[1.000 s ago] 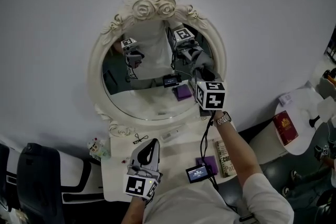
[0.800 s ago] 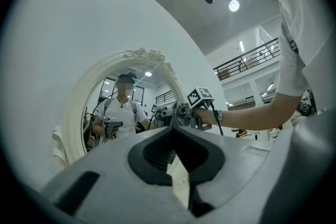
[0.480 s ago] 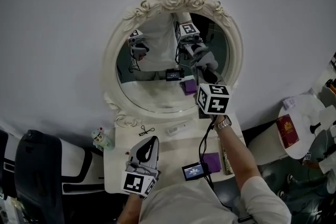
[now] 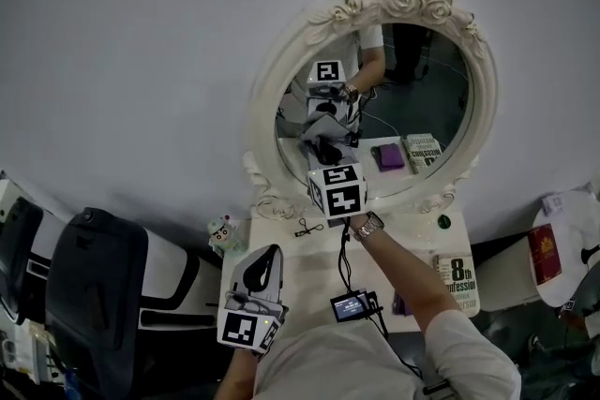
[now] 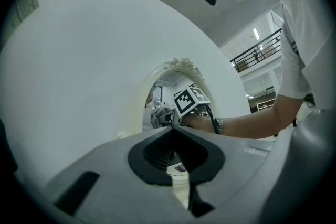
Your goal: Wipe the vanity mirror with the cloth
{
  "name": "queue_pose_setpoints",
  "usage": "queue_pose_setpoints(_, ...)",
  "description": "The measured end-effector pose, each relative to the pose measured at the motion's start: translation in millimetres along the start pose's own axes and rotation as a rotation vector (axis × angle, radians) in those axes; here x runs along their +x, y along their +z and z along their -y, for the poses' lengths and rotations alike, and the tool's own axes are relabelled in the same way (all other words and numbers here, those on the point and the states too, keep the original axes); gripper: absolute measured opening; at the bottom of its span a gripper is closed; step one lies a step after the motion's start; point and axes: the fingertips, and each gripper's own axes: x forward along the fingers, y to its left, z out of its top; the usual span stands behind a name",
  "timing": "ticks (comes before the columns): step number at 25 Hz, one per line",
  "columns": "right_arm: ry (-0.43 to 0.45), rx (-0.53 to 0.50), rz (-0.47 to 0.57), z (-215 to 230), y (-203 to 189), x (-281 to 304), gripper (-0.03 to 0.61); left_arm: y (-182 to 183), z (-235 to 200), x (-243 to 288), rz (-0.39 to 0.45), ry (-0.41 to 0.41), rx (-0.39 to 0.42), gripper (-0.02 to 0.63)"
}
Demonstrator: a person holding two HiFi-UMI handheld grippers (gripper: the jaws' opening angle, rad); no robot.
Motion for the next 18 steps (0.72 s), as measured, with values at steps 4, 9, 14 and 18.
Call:
queue_pose_setpoints(4,0.043,-0.02,-0.015,-35,-9,20,0.037,-2,-23,-19,-0.012,0.065,0.007,0.006)
queue_pose_setpoints(9,0.057,-0.016,-0.017,-46,-15,28,0.035,-4,-30,-25,-0.022,0.09,0.008,0.006)
queue_pose_setpoints(14,0.029,-0.011,-0.028,-15,-23,13,0.035,-9,-11,-8,-0.035,0.044,-0.001,0.006)
queue_pose_setpoints(18,-0.038,-0.016,-0.035,36,-30,-14,0.035,-13,19,18,-0.034,-0.028,-0.02,0.006)
